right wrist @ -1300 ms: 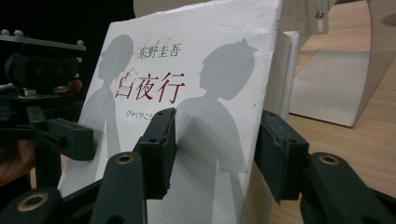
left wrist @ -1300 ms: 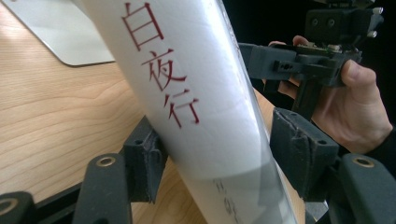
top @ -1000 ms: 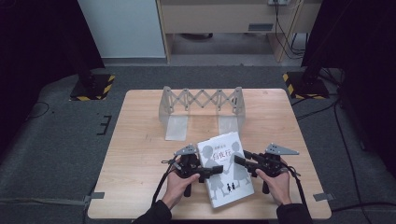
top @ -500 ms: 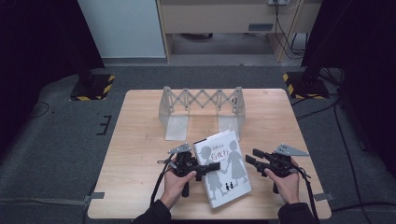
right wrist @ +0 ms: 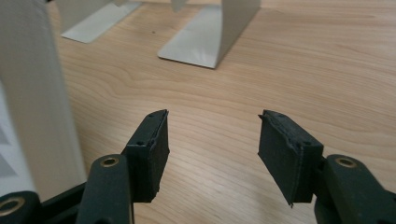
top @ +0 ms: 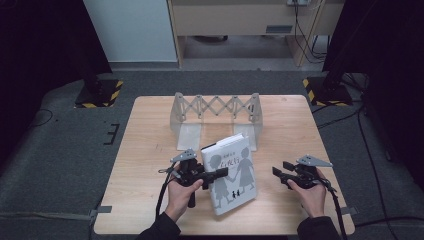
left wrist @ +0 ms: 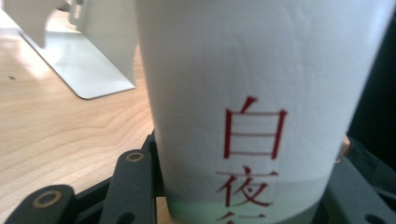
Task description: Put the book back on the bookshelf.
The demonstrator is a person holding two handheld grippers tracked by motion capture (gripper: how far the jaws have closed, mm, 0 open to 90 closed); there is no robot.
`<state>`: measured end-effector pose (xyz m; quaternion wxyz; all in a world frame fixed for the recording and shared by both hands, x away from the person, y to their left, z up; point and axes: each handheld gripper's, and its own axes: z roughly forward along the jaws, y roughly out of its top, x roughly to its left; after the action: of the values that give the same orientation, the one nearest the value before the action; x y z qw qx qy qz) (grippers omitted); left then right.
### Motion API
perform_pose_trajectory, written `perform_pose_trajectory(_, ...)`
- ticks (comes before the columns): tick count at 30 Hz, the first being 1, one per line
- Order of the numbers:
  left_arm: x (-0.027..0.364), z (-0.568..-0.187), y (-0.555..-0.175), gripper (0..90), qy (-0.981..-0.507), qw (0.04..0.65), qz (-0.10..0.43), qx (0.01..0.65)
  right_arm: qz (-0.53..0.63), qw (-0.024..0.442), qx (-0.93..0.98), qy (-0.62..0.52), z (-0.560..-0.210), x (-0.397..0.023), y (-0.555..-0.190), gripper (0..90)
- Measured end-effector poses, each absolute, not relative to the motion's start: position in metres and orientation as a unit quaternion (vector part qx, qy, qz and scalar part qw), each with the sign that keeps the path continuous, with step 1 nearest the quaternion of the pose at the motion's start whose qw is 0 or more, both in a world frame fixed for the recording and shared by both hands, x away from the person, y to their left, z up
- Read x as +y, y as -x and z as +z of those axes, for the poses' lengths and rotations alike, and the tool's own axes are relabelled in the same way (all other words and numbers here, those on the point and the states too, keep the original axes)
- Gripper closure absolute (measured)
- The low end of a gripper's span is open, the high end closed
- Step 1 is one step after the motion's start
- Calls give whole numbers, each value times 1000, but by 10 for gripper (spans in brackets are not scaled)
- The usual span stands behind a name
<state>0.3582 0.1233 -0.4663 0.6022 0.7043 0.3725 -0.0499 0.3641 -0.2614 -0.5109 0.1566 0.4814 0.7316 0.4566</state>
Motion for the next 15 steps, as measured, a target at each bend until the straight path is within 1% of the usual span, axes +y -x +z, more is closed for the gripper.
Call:
perform_pose_trajectory(6,138,-458,-359,529,-700,601,-25,384,433,179,731,-496,-513,-269,-366,405)
perform_pose_trajectory(15,159,-436,-357,528,-707,583,45,398,393,203,739,-508,-518,-280,-367,385)
